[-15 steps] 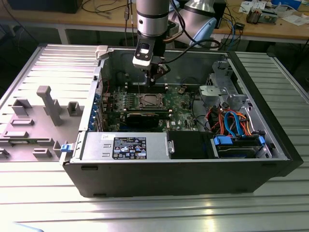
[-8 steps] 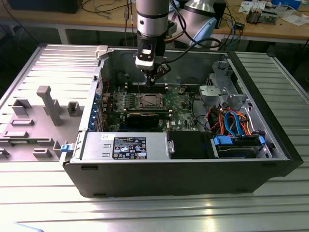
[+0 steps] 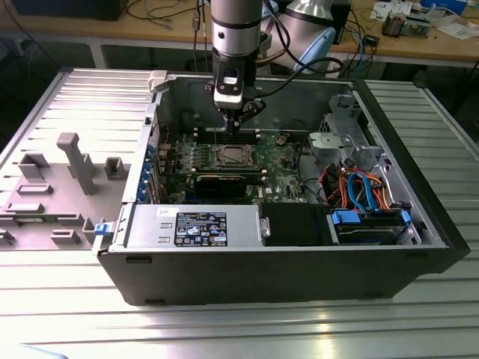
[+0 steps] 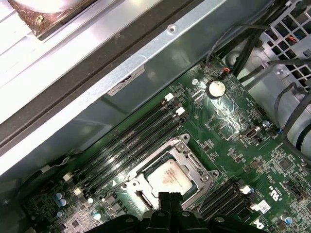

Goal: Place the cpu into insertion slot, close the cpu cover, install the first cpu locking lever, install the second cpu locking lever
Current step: 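Install the first cpu locking lever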

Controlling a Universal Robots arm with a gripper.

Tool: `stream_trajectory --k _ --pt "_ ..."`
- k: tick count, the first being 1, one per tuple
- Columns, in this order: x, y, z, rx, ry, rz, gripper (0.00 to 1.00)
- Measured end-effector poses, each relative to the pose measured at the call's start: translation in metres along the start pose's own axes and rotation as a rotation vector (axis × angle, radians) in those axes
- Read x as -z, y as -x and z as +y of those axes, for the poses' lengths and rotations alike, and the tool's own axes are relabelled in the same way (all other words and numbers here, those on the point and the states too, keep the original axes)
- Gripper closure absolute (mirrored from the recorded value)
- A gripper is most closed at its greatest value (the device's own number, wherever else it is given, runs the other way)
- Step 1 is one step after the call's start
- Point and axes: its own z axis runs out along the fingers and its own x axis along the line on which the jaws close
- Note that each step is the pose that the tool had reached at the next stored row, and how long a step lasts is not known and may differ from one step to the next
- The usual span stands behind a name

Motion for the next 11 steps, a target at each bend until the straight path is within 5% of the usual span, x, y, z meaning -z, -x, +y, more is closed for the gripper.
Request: stream_trajectory --k 5,11 --pt "0.0000 -0.0001 -0.0001 0.056 0.0005 0.0025 0.89" --pt "0.0000 -0.0001 -0.0001 0.057 0.0005 0.0025 0.89"
